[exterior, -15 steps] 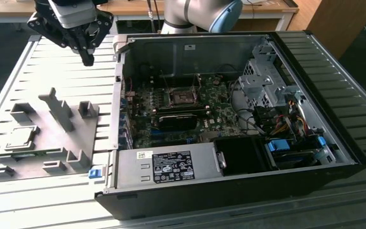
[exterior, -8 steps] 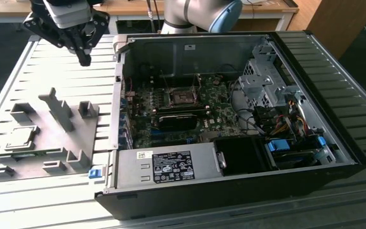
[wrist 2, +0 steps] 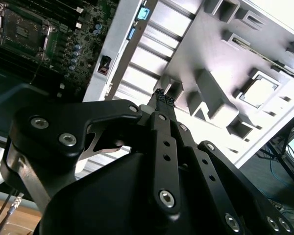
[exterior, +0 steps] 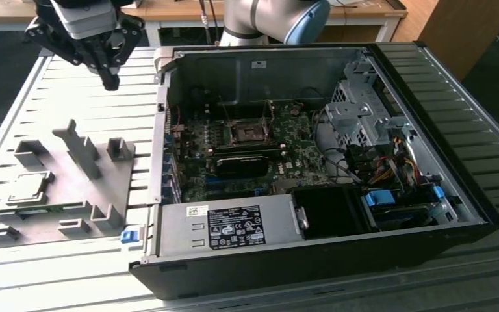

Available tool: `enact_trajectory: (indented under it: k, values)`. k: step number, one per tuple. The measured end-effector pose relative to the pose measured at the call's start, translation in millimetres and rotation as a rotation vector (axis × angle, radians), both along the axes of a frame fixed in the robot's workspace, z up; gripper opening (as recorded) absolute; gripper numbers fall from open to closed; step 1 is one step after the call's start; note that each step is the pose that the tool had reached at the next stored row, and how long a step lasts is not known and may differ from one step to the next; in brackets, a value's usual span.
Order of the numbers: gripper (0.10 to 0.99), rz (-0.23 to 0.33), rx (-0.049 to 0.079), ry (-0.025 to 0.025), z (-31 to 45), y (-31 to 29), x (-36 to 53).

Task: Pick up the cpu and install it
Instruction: 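Reach for the cpu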

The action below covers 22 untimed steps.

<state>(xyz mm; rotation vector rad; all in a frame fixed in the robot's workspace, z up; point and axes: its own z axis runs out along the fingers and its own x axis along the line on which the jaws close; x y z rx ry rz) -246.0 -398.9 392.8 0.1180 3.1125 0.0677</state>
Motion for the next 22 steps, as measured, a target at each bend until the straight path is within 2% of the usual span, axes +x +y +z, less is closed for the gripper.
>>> enact_trajectory:
  k: [22]
  values:
    - [0.106,0.0,0.0,0.0001,-0.1,0.0,-18.0]
